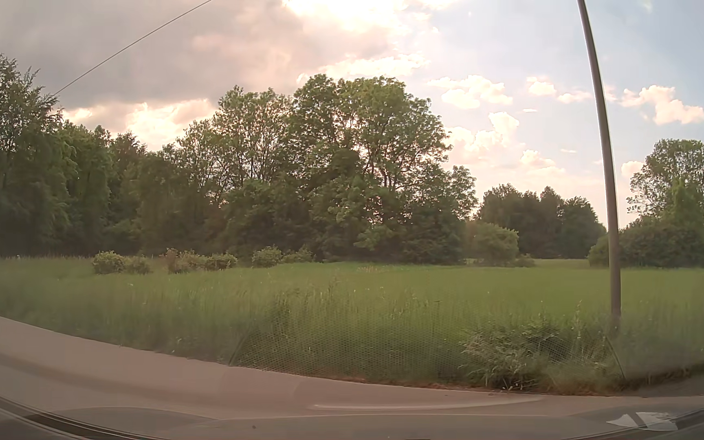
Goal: Follow the waypoints while adhering to traffic rules and regulations
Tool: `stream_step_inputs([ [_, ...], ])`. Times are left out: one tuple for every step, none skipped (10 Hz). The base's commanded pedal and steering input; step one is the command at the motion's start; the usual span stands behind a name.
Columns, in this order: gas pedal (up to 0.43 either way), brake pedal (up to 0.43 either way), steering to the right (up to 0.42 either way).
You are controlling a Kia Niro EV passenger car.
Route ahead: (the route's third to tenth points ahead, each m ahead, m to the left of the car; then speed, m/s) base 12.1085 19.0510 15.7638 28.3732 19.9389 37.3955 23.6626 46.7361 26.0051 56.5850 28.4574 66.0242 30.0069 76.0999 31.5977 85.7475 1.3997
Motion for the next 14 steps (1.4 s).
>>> stream_step_inputs([
  [0.130,0.024,-0.610],
  [0.130,0.024,-0.638],
  [0.138,0.024,-0.656],
  [0.157,0.018,-0.679],
  [0.157,0.024,-0.695],
  [0.169,0.024,-0.709],
  [0.177,0.024,-0.722],
  [0.177,0.018,-0.740],
  [0.177,0.024,-0.762],
  [0.189,0.018,-0.776],
  [0.189,0.018,-0.781],
  [0.189,0.018,-0.780],
  [0.197,0.018,-0.776],
  [0.197,0.018,-0.771],
])
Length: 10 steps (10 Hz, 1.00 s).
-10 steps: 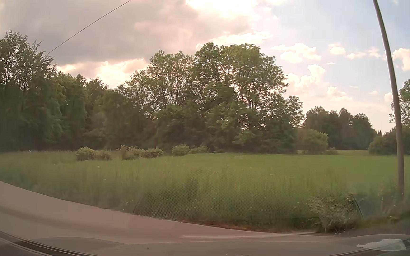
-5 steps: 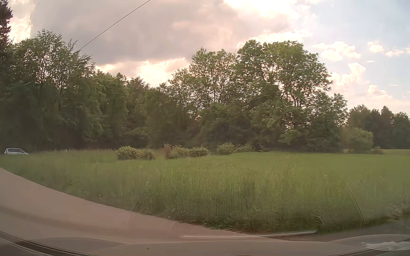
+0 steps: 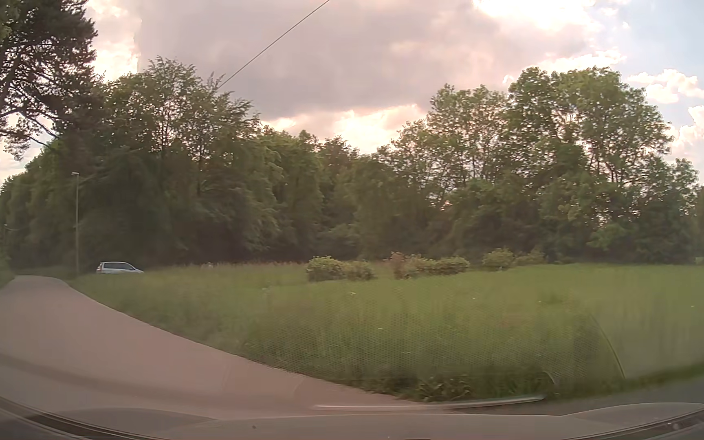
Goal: Follow the waypoints while adhering to traffic rules and regulations
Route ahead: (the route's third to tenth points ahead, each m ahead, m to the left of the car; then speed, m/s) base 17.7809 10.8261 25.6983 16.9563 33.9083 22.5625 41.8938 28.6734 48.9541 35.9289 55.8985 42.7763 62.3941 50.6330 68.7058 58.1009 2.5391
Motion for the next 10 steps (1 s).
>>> stream_step_inputs([
  [0.209,0.018,-0.766],
  [0.209,0.018,-0.754],
  [0.209,0.018,-0.741],
  [0.220,0.018,-0.729],
  [0.220,0.018,-0.705],
  [0.220,0.018,-0.665],
  [0.220,0.018,-0.635],
  [0.220,0.018,-0.598],
  [0.220,0.018,-0.555],
  [0.220,0.018,-0.507],
])
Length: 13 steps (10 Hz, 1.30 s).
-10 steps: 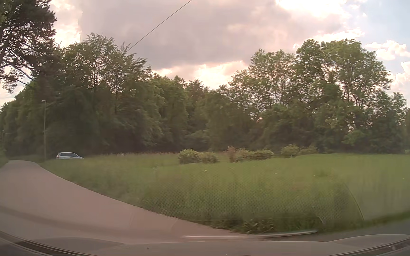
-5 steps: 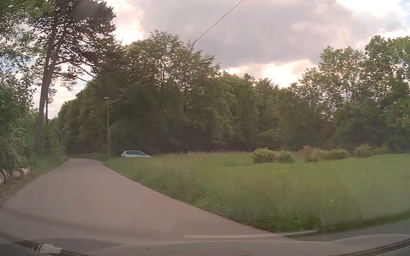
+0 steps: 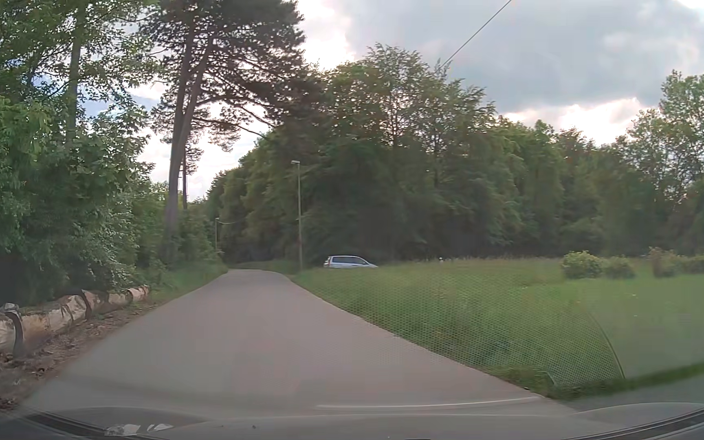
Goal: Follow the waypoints while adhering to traffic rules and regulations
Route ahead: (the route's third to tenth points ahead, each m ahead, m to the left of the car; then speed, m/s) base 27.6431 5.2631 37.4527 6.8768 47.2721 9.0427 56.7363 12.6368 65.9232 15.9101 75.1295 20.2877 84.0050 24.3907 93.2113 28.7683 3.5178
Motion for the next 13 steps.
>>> stream_step_inputs([
  [0.220,0.018,-0.450],
  [0.220,0.018,-0.391],
  [0.220,0.018,-0.323],
  [0.220,0.018,-0.266],
  [0.220,0.018,-0.205],
  [0.220,0.018,-0.147],
  [0.220,0.018,-0.097],
  [0.220,0.018,-0.067],
  [0.220,0.018,-0.041],
  [0.220,0.018,-0.028],
  [0.220,0.018,-0.016],
  [0.220,0.018,-0.009],
  [0.197,0.018,-0.003],
])
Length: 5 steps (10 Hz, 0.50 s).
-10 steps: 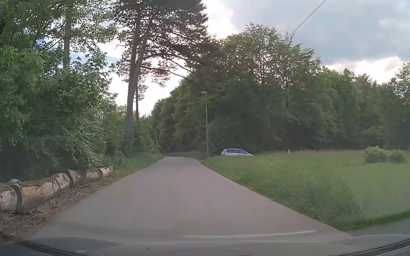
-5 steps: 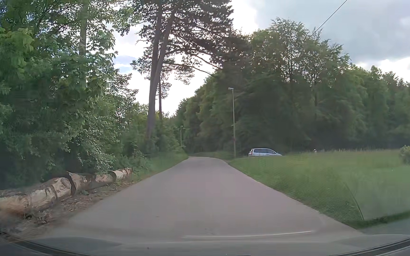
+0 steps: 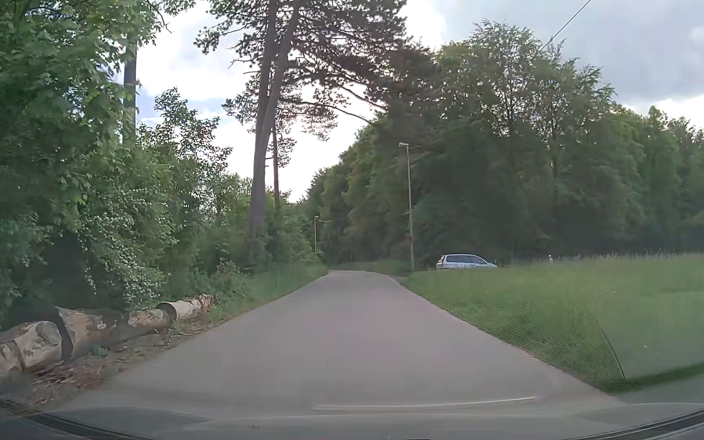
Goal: Follow the waypoints while adhering to traffic rules and regulations
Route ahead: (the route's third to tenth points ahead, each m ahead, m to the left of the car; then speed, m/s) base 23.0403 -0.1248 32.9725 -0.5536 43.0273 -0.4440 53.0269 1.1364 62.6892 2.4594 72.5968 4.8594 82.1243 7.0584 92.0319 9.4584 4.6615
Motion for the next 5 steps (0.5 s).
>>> stream_step_inputs([
  [0.189,0.018,-0.002],
  [0.189,0.018,-0.002],
  [0.177,0.018,-0.002],
  [0.177,0.018,-0.004],
  [0.169,0.018,-0.005],
])
